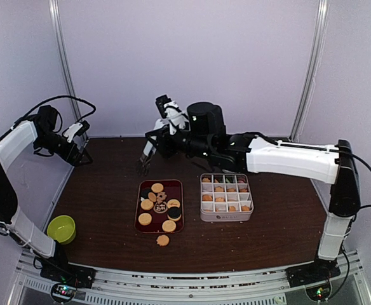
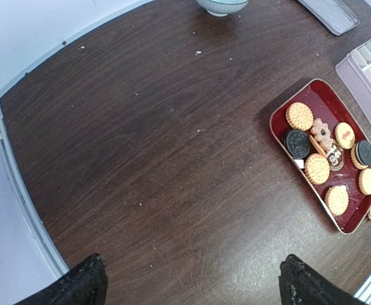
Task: Pack the cookies
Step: Pick up the fake cookies from the plate.
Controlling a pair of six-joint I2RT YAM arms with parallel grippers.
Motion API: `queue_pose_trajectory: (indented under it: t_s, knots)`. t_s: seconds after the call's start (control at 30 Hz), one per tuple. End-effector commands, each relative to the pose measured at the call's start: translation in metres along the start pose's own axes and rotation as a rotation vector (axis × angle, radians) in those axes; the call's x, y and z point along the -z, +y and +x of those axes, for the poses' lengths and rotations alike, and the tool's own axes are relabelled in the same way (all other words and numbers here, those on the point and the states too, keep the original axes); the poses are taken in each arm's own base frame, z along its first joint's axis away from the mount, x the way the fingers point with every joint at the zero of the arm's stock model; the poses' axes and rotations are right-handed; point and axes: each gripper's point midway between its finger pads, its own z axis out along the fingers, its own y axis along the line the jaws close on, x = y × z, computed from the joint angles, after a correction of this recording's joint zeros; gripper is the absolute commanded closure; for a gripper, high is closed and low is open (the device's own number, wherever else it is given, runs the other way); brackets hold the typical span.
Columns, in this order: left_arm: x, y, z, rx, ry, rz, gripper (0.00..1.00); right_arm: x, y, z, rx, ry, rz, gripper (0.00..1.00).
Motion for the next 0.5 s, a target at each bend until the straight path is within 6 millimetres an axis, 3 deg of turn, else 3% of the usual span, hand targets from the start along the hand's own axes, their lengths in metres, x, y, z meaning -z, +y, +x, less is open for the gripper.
queue_pose_trajectory:
  t_s: [0.0, 0.17, 0.47]
  knots:
    - [0.007, -0.006, 0.001, -0.03, -0.013, -0.002, 0.03, -0.028, 0.02, -0.004, 0.047, -0.036, -0.003, 0.71]
    - [0.006, -0.007, 0.005, -0.037, -0.005, -0.005, 0.03, -0.045, 0.019, 0.025, 0.13, 0.021, 0.089, 0.7]
    - [0.005, -0.006, 0.004, -0.038, -0.007, -0.002, 0.03, -0.045, 0.019, 0.053, 0.211, 0.086, 0.142, 0.7]
